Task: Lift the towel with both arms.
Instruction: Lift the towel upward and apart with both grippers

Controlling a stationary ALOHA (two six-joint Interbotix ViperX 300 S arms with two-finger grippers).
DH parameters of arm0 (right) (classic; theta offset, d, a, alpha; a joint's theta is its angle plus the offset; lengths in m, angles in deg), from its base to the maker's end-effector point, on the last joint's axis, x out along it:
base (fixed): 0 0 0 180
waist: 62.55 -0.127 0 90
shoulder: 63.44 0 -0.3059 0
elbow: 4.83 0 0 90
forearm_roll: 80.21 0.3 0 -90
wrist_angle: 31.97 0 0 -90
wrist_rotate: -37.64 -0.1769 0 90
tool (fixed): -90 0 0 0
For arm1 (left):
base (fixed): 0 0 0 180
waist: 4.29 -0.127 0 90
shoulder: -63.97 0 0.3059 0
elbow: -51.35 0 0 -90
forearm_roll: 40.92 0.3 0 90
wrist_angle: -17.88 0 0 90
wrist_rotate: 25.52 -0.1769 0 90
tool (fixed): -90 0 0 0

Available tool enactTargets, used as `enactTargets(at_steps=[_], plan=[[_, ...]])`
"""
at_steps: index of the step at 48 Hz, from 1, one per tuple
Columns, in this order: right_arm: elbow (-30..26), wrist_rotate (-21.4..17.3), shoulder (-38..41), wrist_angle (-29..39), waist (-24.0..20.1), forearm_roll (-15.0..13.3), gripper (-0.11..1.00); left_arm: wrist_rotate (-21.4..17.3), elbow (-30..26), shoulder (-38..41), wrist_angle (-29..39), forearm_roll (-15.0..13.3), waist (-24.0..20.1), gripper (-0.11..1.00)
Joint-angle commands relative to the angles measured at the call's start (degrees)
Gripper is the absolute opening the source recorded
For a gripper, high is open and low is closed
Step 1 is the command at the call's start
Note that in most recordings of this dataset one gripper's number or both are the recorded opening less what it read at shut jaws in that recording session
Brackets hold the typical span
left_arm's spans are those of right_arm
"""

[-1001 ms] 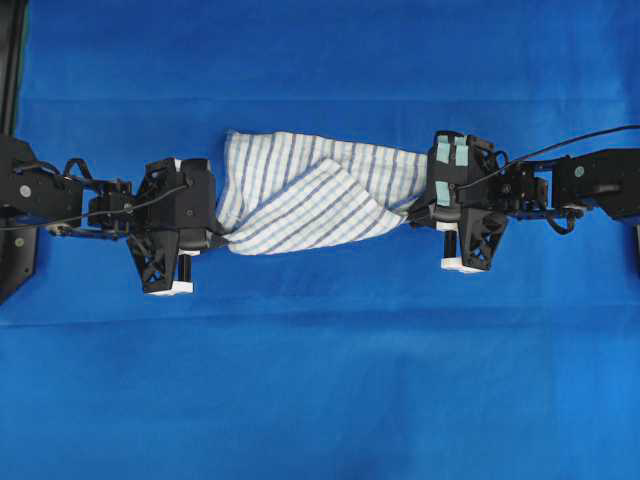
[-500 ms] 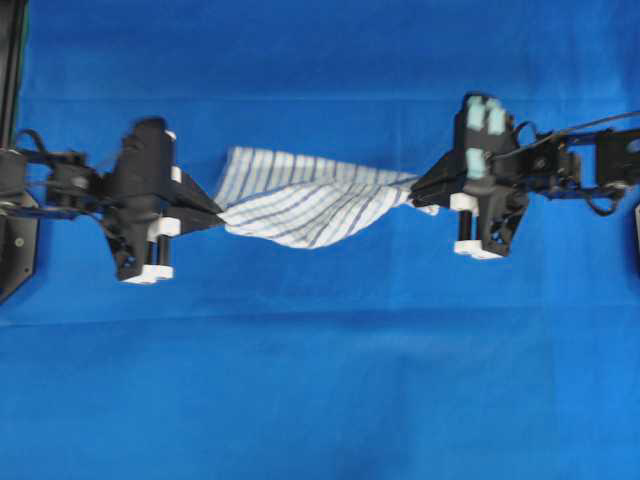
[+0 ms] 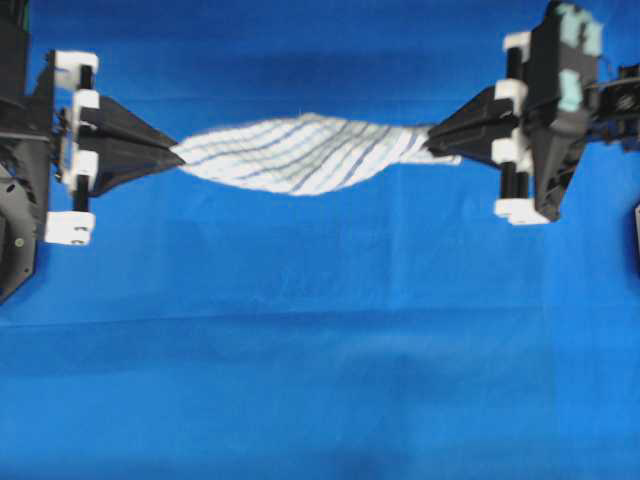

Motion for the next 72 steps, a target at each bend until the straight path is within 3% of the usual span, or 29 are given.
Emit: enactTargets(at_steps=[1, 14, 37, 41, 49, 52, 54, 65, 72], plan=[[-3.8, 0.0, -2.2, 1.8, 0.4, -1.0, 0.02, 0.1, -4.0, -0.6, 2.1, -0.1, -0.3, 0.01], [-9.6, 0.0, -4.2, 5.5, 0.8, -1.9, 0.02, 0.0, -10.3, -0.5, 5.6, -0.1, -0.3, 0.01], [-9.9, -0.2, -3.6, 6.9, 0.8, -1.9, 0.02, -0.4, -10.5, 0.2, 5.4, 0.0, -0.3, 0.03], [-10.0, -0.3, -3.6, 6.6, 1.1, -1.9, 0.05, -0.4, -10.5, 0.2, 5.4, 0.0, -0.3, 0.16], [-9.8, -0.3, -3.5, 6.7, 1.1, -2.1, 0.55, -0.1, -10.3, -0.2, 5.4, 0.0, -0.3, 0.68], [-9.8, -0.4, -3.5, 6.9, 1.2, -2.1, 0.67, 0.2, -10.2, -0.5, 5.7, 0.0, -0.3, 0.84], [-9.7, -0.4, -3.5, 6.9, 1.1, -2.1, 0.68, 0.2, -10.1, -0.7, 5.7, 0.0, -0.3, 0.91], [-8.1, -0.5, -3.5, 6.7, 1.2, -1.8, 0.64, 0.4, -8.7, 0.0, 5.4, -0.1, 0.4, 0.91], [-3.9, -0.7, -2.8, 5.6, 1.1, -1.5, 0.64, 0.4, -5.4, 3.1, 4.3, 0.0, 1.2, 0.91]])
